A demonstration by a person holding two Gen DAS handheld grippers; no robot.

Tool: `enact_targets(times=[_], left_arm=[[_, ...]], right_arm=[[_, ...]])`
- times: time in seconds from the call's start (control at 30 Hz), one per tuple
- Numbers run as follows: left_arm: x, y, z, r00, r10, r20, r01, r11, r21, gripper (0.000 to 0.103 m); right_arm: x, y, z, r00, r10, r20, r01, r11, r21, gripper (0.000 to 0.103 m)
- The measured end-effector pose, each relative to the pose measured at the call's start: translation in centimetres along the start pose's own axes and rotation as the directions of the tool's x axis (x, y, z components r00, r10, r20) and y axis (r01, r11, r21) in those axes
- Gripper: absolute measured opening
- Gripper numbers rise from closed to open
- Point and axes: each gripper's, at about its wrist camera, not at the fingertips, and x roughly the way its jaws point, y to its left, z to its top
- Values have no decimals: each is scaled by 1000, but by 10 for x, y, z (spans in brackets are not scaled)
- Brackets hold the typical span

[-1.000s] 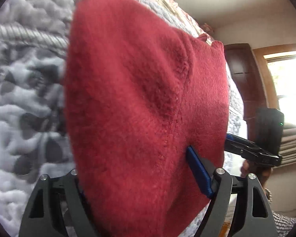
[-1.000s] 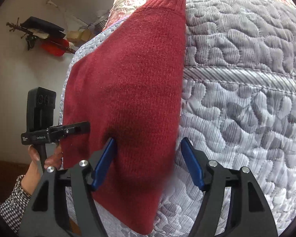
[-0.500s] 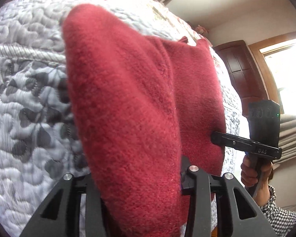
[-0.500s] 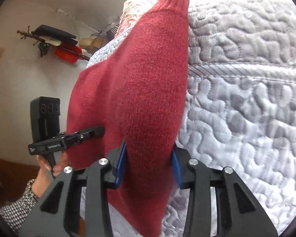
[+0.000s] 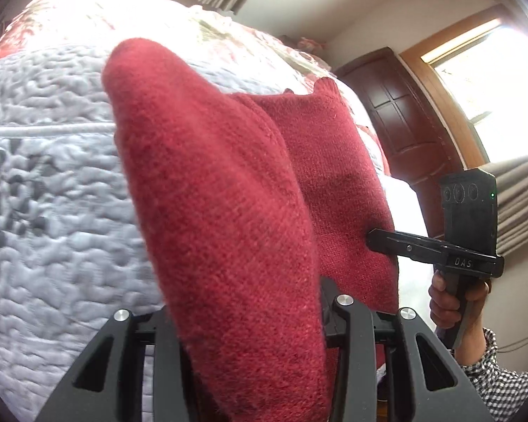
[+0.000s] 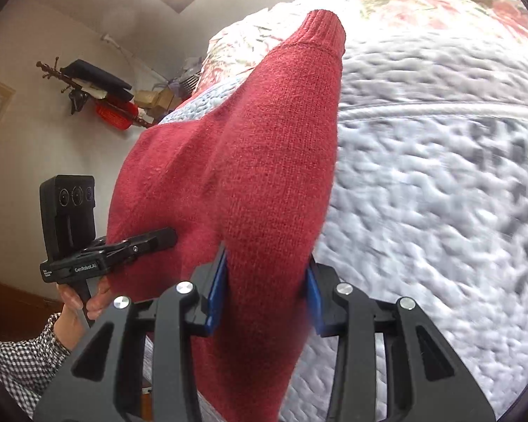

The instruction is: Fold small clothes

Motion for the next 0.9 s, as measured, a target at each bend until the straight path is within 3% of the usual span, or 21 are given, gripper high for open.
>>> enact_targets(times=[0.2,0.37,0.5,0.67,0.8,0.9], left_arm=[[41,-43,-23,999,26,-24,-25,999,20,40],[80,-26,-47,992,96,-79,-98,995,-12,42],[73,4,-68,995,87,-46,-90,993,-81,47],[73,6,-86,989,142,-26,-145,983,-116,58],[61,7,-92,983,180,-33,-182,973,-140,66],[40,-4,-106,968,249,-15,-249,960,-129,66]], right_arm=[[-22,-48,-32,999,-29,-27,30,999,28,38],[7,-84,-56,996,-12,-86,19,996,85,38],[19,-95,-61,997,6,-82,0,997,77,39],[28,-100,-57,994,-10,-109,18,997,72,42],[12,-105,-63,995,13,-103,-2,994,107,63],[-10,-101,-85,996,13,-90,-5,997,79,65]])
